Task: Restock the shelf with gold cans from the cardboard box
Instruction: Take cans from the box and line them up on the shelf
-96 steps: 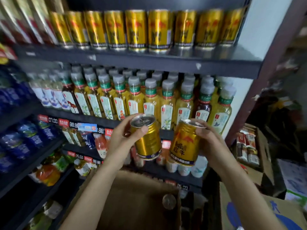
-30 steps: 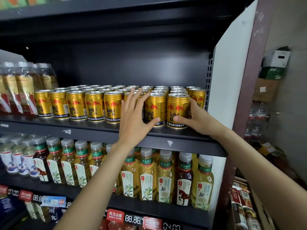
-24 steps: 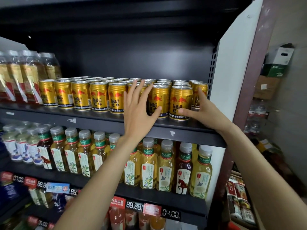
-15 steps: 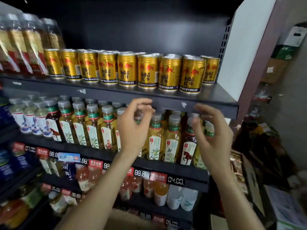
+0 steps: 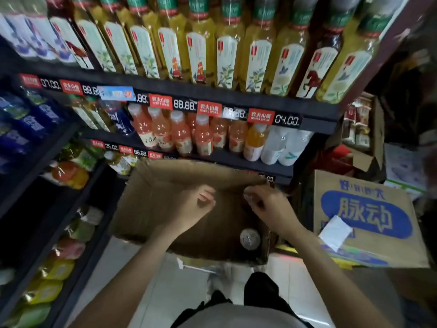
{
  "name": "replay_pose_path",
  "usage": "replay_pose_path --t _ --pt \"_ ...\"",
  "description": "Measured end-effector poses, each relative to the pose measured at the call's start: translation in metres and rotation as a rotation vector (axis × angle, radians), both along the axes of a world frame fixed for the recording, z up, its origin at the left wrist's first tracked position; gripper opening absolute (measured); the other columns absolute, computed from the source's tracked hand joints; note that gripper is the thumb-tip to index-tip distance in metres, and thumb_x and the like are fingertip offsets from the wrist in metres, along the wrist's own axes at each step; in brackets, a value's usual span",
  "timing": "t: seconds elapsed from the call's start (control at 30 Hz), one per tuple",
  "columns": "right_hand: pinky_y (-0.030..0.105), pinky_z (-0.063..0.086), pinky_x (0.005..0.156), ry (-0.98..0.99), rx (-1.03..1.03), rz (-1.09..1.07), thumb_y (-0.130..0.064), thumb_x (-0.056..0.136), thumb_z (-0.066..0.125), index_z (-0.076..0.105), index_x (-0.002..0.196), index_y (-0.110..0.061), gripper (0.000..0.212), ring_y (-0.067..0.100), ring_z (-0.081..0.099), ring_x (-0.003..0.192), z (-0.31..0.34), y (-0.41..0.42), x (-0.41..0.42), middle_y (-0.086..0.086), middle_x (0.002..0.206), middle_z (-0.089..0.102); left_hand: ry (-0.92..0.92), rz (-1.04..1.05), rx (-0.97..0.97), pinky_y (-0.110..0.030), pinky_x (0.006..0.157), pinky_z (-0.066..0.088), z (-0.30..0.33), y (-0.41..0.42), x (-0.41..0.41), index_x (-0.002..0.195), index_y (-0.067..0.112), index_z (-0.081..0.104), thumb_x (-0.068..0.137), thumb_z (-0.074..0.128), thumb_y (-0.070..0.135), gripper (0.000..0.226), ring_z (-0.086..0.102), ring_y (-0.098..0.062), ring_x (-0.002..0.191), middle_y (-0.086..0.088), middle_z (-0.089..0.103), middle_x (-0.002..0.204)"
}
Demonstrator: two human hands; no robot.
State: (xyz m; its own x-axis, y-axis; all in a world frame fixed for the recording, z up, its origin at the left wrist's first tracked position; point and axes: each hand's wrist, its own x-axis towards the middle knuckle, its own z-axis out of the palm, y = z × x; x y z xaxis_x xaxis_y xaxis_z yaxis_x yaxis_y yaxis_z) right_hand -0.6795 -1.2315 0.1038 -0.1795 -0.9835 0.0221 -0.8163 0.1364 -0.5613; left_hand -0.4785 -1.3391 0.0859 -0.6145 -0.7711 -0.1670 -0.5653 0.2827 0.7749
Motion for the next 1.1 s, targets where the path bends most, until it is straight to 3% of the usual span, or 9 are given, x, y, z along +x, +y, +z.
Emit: replay_pose_path --t 0.1,0.27,0.43,0.6,0.77,0.93,1.03,1.1 --pt "0.035 0.044 0.092 0.216 0.159 0.057 -0.005 0.085 0.055 0.057 0.124 -0.012 0.040 0.029 0.049 0.121 -0.022 0.001 0.002 0.008 0.133 0.053 -0.154 -0.199 -0.091 -0.035 0.092 0.048 -0.026 0.019 -0.006 0.119 0.027 0.055 0.082 0.068 0.032 0.040 0.057 -0.008 0.104 0.010 0.060 0.113" --pt "0.039 0.029 0.111 0.470 0.314 0.140 -0.003 0.087 0.048 0.042 0.136 -0.009 0.050 0.032 0.036 0.132 -0.047 -0.031 -0.014 0.014 0.140 0.042 -0.343 -0.548 -0.162 -0.034 0.108 0.033 -0.055 0.026 -0.036 0.139 0.028 0.038 0.082 0.067 0.040 0.065 0.034 -0.016 0.133 0.006 0.039 0.145" --pt "0.040 0.025 0.112 0.673 0.470 0.224 -0.014 0.091 0.050 0.025 0.145 -0.011 0.060 0.030 0.031 0.137 -0.070 -0.058 -0.022 0.012 0.147 0.034 -0.391 -0.753 -0.064 -0.034 0.107 0.032 -0.086 0.029 -0.063 0.141 0.022 0.037 0.077 0.075 0.030 0.075 0.035 -0.019 0.133 0.002 0.040 0.146" --pt "0.038 0.031 0.106 0.779 0.447 0.236 -0.013 0.093 0.046 0.032 0.142 -0.010 0.052 0.031 0.039 0.128 -0.085 -0.062 -0.024 0.011 0.139 0.043 -0.394 -0.791 -0.153 -0.034 0.103 0.032 -0.099 0.030 -0.072 0.137 0.017 0.043 0.081 0.069 0.028 0.063 0.039 -0.021 0.130 -0.001 0.046 0.141" --pt "0.039 0.031 0.106 0.783 0.414 0.260 -0.014 0.088 0.054 0.042 0.133 -0.009 0.047 0.032 0.040 0.125 -0.090 -0.070 -0.023 0.013 0.135 0.043 -0.307 -0.608 -0.174 -0.029 0.094 0.033 -0.102 0.023 -0.054 0.131 0.023 0.049 0.071 0.077 0.039 0.068 0.046 -0.017 0.119 0.004 0.054 0.131" --pt "0.037 0.034 0.104 0.766 0.448 0.290 -0.014 0.082 0.063 0.037 0.130 -0.008 0.055 0.031 0.047 0.121 -0.090 -0.066 -0.022 0.016 0.130 0.049 -0.229 -0.263 -0.003 -0.031 0.079 0.045 -0.106 0.016 -0.029 0.113 0.027 0.049 0.063 0.083 0.038 0.061 0.054 -0.015 0.101 0.006 0.053 0.114" --pt "0.035 0.034 0.102 0.601 0.440 0.208 -0.019 0.077 0.070 0.038 0.126 -0.011 0.059 0.029 0.053 0.115 -0.078 -0.058 -0.023 0.011 0.125 0.056 -0.152 -0.075 0.096 -0.030 0.079 0.047 -0.103 0.013 -0.017 0.106 0.027 0.048 0.063 0.085 0.035 0.057 0.057 -0.012 0.097 0.009 0.057 0.106" --pt "0.038 0.041 0.096 0.336 0.353 0.049 -0.027 0.073 0.074 0.041 0.124 -0.015 0.061 0.028 0.054 0.113 -0.059 -0.052 -0.028 0.008 0.123 0.056 -0.029 0.092 0.171 -0.027 0.080 0.047 -0.090 0.009 -0.010 0.104 0.026 0.049 0.062 0.086 0.030 0.056 0.058 -0.008 0.095 0.011 0.060 0.102"
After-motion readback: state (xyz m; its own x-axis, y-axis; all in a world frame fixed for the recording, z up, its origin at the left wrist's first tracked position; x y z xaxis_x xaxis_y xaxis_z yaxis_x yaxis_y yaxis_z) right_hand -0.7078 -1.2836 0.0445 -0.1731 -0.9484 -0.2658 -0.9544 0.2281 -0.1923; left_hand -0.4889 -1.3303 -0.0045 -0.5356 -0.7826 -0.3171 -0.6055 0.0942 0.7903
